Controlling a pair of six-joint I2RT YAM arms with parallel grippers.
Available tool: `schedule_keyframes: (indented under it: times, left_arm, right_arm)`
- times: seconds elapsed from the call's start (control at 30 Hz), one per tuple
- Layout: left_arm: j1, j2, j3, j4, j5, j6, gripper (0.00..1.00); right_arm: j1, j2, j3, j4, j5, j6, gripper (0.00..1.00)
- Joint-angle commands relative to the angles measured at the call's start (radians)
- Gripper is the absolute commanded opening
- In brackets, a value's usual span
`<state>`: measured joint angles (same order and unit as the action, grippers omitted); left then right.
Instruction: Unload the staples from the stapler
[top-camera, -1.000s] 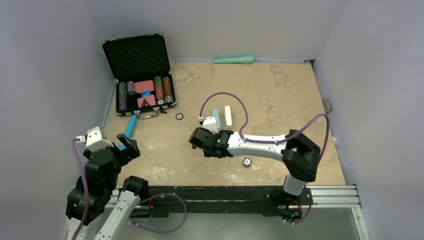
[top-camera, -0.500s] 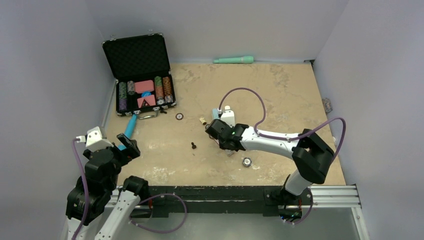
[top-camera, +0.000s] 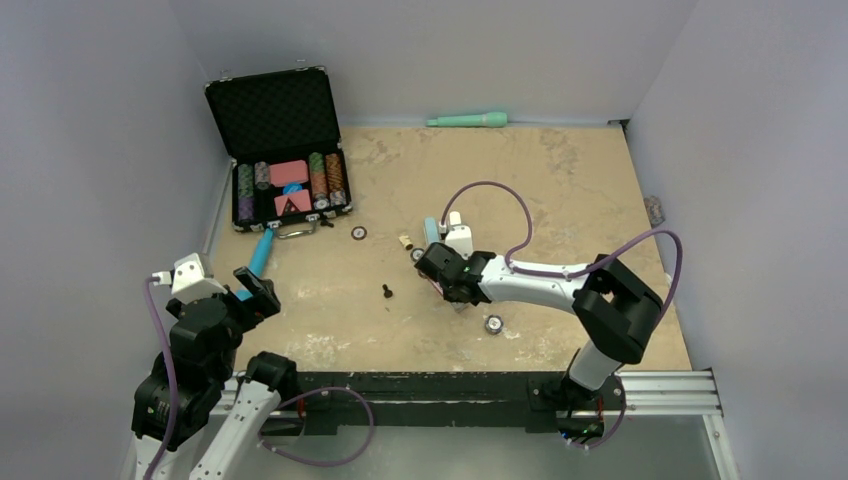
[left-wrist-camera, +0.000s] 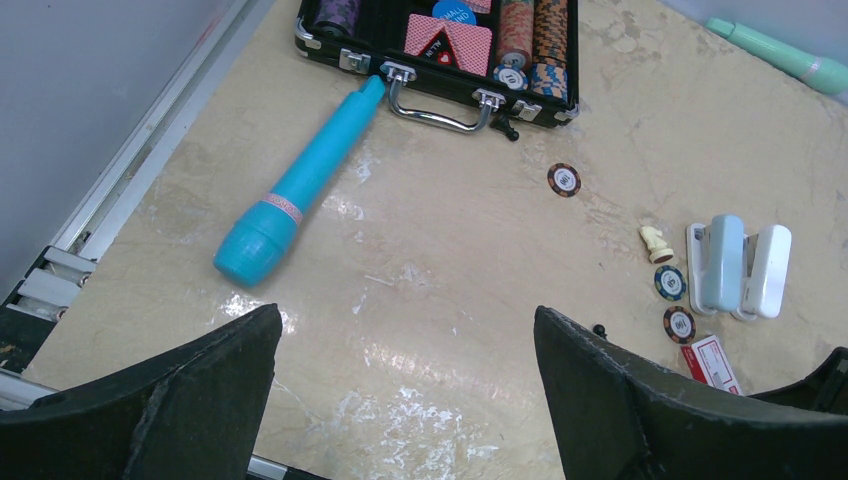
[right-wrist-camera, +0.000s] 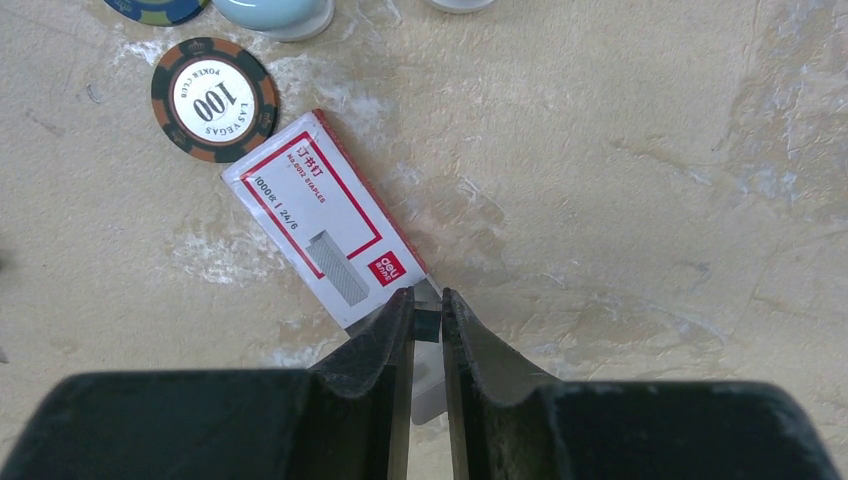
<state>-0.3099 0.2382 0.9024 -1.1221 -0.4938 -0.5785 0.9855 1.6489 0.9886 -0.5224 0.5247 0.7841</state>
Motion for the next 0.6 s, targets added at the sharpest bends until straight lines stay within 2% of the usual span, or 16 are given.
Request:
schedule_keyframes:
  times: [0.0,0.57]
  left_arm:
    - [0.003,0.014,-0.004,0.034,-0.001,0.031,1.0]
    - [0.003,0.01,-0.003,0.034,-0.003,0.031,1.0]
  right_arm:
    - [-0.004,0.001,-0.011,0.042,0.011,-0.014,0.19]
    - [-0.007,-0.02,-0.036,0.049,-0.019,0.006,0.19]
